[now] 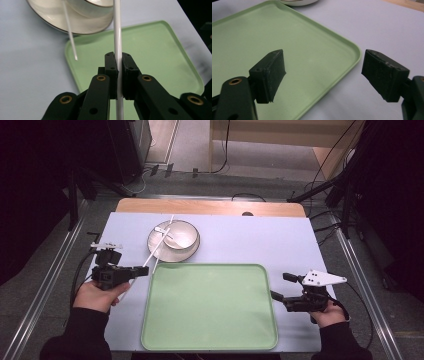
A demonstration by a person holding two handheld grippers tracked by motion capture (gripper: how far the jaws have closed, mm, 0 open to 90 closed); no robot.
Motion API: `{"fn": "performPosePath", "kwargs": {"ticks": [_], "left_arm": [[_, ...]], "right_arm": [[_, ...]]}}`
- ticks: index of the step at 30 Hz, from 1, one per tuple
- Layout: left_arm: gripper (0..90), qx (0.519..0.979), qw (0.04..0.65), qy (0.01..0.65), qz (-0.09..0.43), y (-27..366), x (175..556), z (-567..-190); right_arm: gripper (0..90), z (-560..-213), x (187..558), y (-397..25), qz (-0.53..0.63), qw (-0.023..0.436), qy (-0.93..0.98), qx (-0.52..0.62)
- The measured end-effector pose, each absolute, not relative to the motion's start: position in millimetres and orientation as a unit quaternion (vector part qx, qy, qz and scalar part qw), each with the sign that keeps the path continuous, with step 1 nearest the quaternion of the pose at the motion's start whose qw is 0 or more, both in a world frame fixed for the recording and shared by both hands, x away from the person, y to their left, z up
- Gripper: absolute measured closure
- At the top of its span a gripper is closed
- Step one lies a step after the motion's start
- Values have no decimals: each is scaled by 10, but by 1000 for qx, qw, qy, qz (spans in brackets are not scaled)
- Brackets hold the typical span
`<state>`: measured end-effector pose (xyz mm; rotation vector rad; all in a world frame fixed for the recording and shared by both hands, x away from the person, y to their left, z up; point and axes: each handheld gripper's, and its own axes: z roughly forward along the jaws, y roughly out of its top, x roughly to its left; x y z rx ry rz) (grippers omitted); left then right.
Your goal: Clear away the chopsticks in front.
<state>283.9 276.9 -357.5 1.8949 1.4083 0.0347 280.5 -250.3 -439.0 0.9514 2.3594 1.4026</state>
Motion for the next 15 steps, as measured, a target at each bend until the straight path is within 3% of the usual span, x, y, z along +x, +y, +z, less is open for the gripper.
{"fn": "performPosePath", "kwargs": {"ticks": [15], "left_arm": [[858,760,381,526,-21,2157,2565,-3935]], "right_arm": [[194,-4399,2812,-2517,479,121,804,330]]}}
